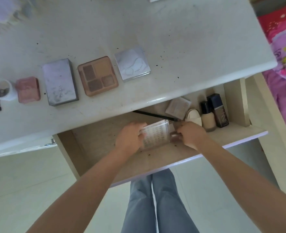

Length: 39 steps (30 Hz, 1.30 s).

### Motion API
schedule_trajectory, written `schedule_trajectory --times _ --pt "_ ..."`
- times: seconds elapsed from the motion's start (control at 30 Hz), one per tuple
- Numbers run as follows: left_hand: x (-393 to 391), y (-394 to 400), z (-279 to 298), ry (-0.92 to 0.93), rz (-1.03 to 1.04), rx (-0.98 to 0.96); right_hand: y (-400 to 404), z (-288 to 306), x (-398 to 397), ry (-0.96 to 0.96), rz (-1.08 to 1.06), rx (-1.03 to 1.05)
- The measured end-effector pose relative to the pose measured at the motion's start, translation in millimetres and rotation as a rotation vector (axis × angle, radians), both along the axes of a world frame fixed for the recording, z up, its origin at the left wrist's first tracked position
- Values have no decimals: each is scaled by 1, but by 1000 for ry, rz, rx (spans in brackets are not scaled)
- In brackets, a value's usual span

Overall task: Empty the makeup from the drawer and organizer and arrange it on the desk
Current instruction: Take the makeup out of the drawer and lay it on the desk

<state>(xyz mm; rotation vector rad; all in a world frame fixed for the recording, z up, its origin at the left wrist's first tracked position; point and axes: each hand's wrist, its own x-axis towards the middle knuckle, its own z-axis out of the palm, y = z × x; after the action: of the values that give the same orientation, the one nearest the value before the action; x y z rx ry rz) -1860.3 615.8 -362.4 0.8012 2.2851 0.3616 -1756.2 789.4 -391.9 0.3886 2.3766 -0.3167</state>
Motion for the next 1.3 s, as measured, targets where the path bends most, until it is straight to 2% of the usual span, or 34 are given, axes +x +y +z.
schedule_trajectory --times 0.07,0.2,0.43,0.6,0.73,0.83,0.93,1.07,1.13,1.3 --pt "-5 -3 14 -33 -48 27 4 14 1 25 -27 -18" --pt "-15 -5 53 45 -45 127 13 64 1 148 -79 -15" --pt "-35 18 125 40 352 457 40 151 -8 595 -595 -103" --pt "-56 72 135 -175 711 640 85 167 -40 809 -839 -158" --pt "-54 115 129 -253 920 689 129 158 -64 844 -906 -238" --pt "-40 137 119 -197 975 649 157 145 -74 795 -894 -299" --pt "-41 150 111 -246 1038 631 181 135 -73 737 -874 -372" --pt "-71 156 110 -166 860 513 212 131 -74 686 -847 -502" --pt "-89 164 112 -143 753 398 222 126 -80 615 -796 -505" --pt "-122 189 111 73 424 54 221 111 -93 543 -691 -473"
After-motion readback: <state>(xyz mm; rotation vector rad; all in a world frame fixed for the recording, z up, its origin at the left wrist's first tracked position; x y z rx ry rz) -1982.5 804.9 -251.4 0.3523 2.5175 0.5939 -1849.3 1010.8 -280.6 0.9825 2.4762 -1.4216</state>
